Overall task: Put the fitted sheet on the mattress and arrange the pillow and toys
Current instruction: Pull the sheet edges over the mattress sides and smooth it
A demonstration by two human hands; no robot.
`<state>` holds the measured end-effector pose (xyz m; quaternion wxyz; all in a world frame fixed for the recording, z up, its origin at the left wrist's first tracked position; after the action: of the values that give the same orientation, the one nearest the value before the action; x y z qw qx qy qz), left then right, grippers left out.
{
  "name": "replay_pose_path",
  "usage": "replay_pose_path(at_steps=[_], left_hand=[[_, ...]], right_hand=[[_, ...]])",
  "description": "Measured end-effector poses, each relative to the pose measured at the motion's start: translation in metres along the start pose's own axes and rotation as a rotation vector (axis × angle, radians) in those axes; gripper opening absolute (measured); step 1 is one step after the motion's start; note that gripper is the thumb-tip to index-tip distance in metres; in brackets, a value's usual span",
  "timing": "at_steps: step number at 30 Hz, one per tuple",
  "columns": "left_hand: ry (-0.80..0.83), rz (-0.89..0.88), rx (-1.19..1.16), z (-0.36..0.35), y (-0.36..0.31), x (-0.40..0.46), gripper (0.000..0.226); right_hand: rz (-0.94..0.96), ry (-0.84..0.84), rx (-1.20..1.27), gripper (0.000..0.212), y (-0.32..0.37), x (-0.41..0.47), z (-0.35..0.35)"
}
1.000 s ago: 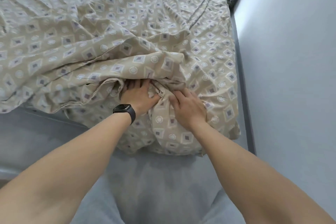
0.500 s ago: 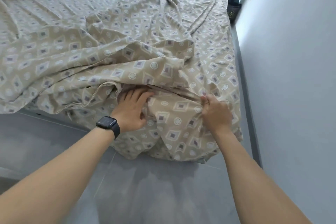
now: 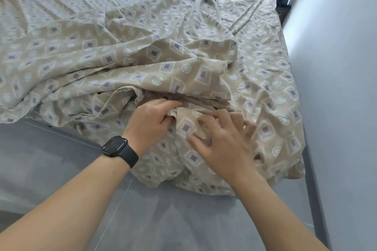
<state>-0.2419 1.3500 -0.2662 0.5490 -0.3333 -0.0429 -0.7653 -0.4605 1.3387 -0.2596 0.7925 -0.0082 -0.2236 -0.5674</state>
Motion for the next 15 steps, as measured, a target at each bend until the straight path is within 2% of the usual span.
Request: replay_pose_path(at_steps=[2, 5, 6, 9, 11, 13, 15], left_hand=[[-0.027, -0.099, 0.012, 0.000, -0.008, -0.003, 0.033], [0.084, -0.181, -0.163, -0.006, -0.044, -0.011, 0.013], [0.125, -0.155, -0.250, -0.009, -0.056, -0.014, 0.007], [0.287, 0.014, -0.507, -0.015, -0.062, -0.020, 0.014], [0.442, 0.066, -0.586, -0.014, -0.052, -0.027, 0.013], [0.602, 0.040, -0.494, -0.016, -0.043, -0.038, 0.009], [0.692, 0.021, -0.344, -0.020, -0.035, -0.046, 0.017]], right_hand=[[0.004, 0.073, 0.010, 0.052, 0.010, -0.003, -0.008], [0.037, -0.035, 0.148, 0.029, 0.007, -0.001, -0.014], [0.077, -0.082, 0.193, 0.028, 0.002, 0.000, -0.015], [0.276, -0.072, 0.203, 0.017, -0.011, -0.003, -0.018], [0.362, 0.022, 0.163, 0.012, -0.018, -0.012, -0.022], [0.373, 0.251, 0.133, 0.013, -0.021, -0.024, -0.028], [0.320, 0.508, 0.053, 0.004, -0.021, -0.028, -0.032]])
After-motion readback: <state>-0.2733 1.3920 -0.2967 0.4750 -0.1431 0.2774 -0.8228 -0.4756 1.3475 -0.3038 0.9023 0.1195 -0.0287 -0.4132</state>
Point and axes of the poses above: each hand's wrist, its own x-axis towards the middle knuckle, its own z-axis out of the back of the hand, y = z × x, the point moved 1 cm from there along x, towards the middle knuckle, and after that the axes turned 13 degrees about -z, right-handed, at the moved point
